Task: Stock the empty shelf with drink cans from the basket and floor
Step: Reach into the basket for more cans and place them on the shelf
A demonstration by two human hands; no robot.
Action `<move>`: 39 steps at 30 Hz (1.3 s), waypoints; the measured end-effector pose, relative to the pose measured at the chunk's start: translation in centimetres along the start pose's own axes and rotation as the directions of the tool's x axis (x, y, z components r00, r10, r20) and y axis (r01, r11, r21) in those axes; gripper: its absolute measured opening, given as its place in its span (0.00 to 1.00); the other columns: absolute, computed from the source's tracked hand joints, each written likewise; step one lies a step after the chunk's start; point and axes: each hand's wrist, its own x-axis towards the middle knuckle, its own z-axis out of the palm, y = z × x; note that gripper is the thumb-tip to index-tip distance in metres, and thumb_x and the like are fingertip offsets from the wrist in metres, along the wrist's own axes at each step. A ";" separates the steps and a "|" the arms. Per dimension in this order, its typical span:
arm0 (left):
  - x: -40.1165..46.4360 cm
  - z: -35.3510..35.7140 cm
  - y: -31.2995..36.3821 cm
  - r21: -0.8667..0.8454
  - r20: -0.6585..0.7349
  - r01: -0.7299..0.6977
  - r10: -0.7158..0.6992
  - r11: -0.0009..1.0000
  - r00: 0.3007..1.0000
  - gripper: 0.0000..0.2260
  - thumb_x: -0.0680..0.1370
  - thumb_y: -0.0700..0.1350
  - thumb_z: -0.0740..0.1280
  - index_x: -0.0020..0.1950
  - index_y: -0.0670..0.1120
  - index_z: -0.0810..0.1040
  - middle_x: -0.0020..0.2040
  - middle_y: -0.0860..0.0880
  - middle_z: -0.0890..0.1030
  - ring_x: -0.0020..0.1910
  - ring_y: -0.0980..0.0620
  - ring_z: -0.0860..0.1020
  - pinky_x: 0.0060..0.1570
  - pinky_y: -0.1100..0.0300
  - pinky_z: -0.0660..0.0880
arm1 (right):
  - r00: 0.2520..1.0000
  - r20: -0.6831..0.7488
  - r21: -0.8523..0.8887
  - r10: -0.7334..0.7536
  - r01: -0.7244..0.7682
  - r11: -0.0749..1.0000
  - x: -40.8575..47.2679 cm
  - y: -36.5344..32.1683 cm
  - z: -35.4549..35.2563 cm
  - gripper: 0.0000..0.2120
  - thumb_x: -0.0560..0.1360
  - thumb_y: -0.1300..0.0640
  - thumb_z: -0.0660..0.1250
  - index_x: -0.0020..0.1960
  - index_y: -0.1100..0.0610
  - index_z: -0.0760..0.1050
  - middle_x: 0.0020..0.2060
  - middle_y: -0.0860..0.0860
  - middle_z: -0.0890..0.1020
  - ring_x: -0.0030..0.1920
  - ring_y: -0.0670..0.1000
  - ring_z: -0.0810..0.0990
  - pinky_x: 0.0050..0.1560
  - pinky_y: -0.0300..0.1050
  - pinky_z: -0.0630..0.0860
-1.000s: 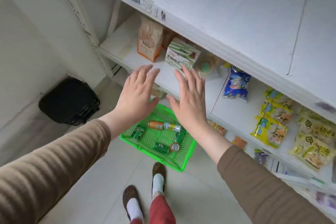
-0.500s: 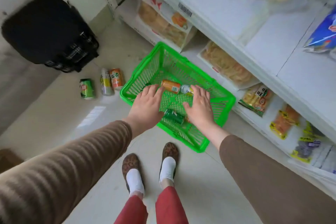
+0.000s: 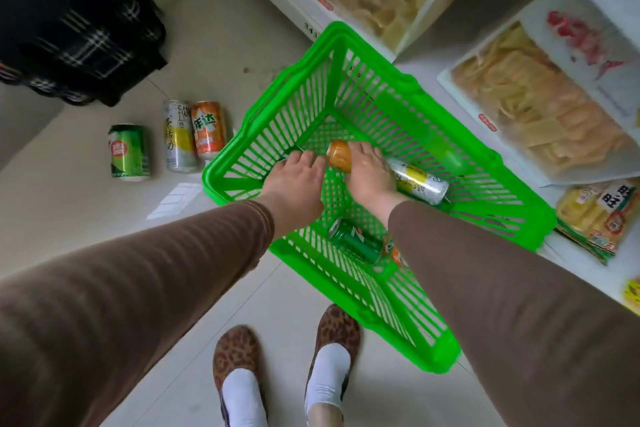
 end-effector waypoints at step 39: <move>-32.2 -60.3 12.6 -0.024 -0.709 -0.328 0.215 0.944 0.671 0.36 0.72 0.55 0.70 0.76 0.48 0.61 0.71 0.48 0.67 0.69 0.44 0.67 0.64 0.48 0.69 | 0.727 -0.635 0.705 0.262 0.406 0.582 -37.4 -17.5 -65.5 0.25 0.63 0.50 0.79 0.57 0.50 0.75 0.48 0.45 0.84 0.47 0.44 0.83 0.53 0.45 0.79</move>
